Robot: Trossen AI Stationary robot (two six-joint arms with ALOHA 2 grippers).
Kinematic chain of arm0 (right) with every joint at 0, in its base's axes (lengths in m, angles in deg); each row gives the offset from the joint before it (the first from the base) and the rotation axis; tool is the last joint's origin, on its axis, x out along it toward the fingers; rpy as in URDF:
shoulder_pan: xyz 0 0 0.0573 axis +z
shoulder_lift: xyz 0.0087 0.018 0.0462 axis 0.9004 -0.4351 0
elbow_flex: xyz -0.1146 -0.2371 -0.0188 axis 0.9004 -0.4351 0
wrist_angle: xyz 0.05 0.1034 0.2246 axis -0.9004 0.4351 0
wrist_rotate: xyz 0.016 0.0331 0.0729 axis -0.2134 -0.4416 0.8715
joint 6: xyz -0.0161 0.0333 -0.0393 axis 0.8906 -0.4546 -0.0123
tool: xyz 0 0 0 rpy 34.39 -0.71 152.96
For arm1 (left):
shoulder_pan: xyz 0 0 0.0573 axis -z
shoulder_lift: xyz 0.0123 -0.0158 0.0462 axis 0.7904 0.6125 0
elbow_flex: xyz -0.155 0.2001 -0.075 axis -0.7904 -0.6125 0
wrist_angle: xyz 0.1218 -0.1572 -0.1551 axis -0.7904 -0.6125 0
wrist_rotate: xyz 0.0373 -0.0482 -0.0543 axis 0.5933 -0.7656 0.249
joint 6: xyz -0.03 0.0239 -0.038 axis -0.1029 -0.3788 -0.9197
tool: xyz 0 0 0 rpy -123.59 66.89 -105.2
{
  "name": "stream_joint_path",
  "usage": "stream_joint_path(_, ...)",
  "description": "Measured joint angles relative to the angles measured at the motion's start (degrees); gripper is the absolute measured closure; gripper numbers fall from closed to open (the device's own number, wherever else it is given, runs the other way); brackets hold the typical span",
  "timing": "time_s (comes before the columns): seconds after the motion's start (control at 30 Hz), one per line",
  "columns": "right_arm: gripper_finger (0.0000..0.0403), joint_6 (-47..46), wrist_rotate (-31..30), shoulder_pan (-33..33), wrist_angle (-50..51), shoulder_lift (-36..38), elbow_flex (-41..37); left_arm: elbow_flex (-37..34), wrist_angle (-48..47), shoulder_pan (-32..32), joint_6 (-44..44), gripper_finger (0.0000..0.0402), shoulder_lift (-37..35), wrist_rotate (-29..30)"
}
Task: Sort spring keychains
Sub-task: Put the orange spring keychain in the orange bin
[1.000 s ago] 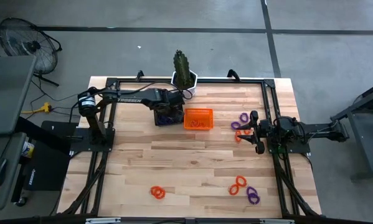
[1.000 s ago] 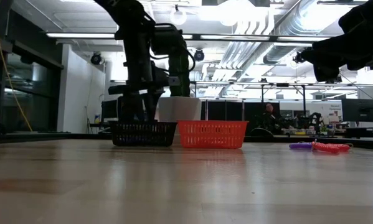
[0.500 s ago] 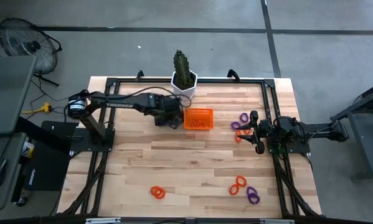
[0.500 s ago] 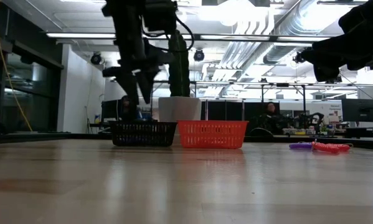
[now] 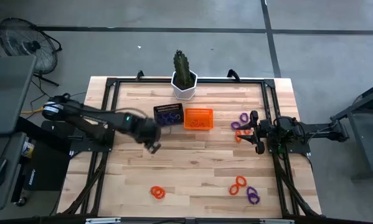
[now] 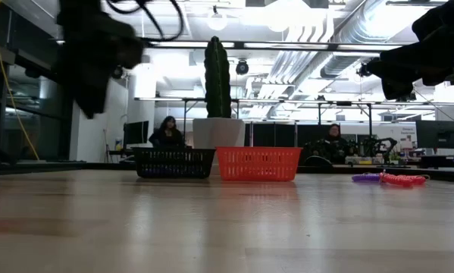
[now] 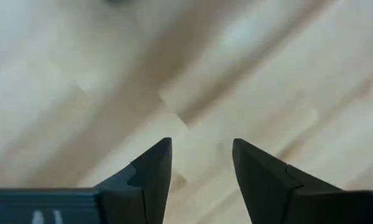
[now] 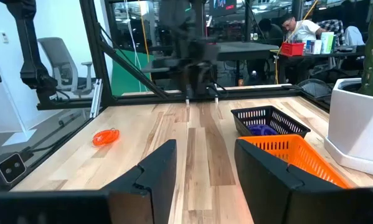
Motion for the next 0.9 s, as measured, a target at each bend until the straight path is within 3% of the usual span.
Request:
stream_joint_path(0.33,0.0245,0.00,0.00,0.00,0.00,-0.07,-0.02,-4.76,9.46,19.16,-9.91,0.0234,-0.03,-1.57)
stream_joint_path(0.67,0.0245,0.00,0.00,0.01,0.00,-0.09,0.00,-4.74,20.87,25.50,-10.60,0.0234,8.74,-3.45)
stream_joint_path(0.9,0.0245,0.00,0.00,0.02,0.02,-0.13,0.00,-0.58,21.66,25.76,-9.09,0.0234,15.21,-5.09)
